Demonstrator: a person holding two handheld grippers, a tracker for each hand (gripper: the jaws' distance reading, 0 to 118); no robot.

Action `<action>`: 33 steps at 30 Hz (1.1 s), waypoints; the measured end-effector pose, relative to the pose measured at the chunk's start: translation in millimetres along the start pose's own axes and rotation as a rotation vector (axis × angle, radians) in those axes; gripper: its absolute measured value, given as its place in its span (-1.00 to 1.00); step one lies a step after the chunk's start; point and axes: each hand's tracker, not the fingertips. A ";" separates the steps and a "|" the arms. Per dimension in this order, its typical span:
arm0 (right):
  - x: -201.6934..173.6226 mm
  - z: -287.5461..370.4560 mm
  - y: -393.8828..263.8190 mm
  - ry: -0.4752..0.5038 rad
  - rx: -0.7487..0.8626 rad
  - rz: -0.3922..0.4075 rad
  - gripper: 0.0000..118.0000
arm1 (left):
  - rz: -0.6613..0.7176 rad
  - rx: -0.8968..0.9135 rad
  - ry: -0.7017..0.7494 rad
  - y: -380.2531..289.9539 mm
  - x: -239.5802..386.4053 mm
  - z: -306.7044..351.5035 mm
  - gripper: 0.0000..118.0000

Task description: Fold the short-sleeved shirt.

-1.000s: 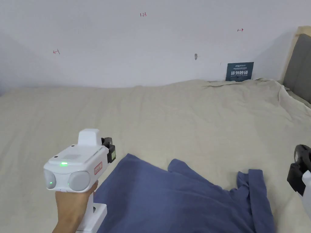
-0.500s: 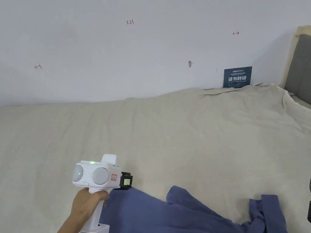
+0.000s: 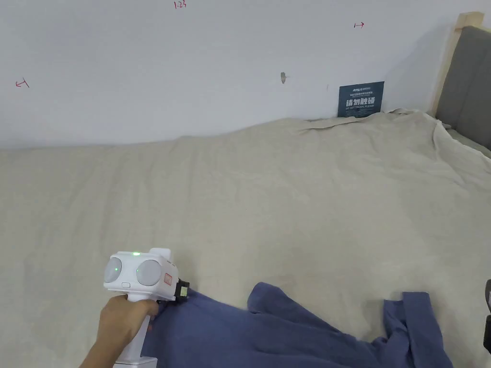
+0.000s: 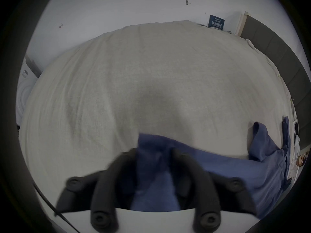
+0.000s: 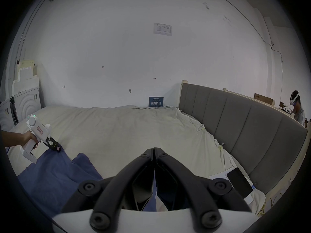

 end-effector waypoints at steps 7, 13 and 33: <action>9.5 -10.3 -1.3 0.029 -0.059 -0.044 -0.99 | 0.037 0.109 -0.045 -9.9 -2.4 40.4 -1.00; 18.2 -60.4 -19.0 0.064 -0.300 -0.065 -0.95 | 0.012 0.192 -0.066 -26.8 -4.0 94.1 -1.00; 4.5 -145.1 -116.3 0.069 -0.702 -0.107 -0.64 | 0.043 0.247 -0.081 -54.2 -1.4 149.3 -1.00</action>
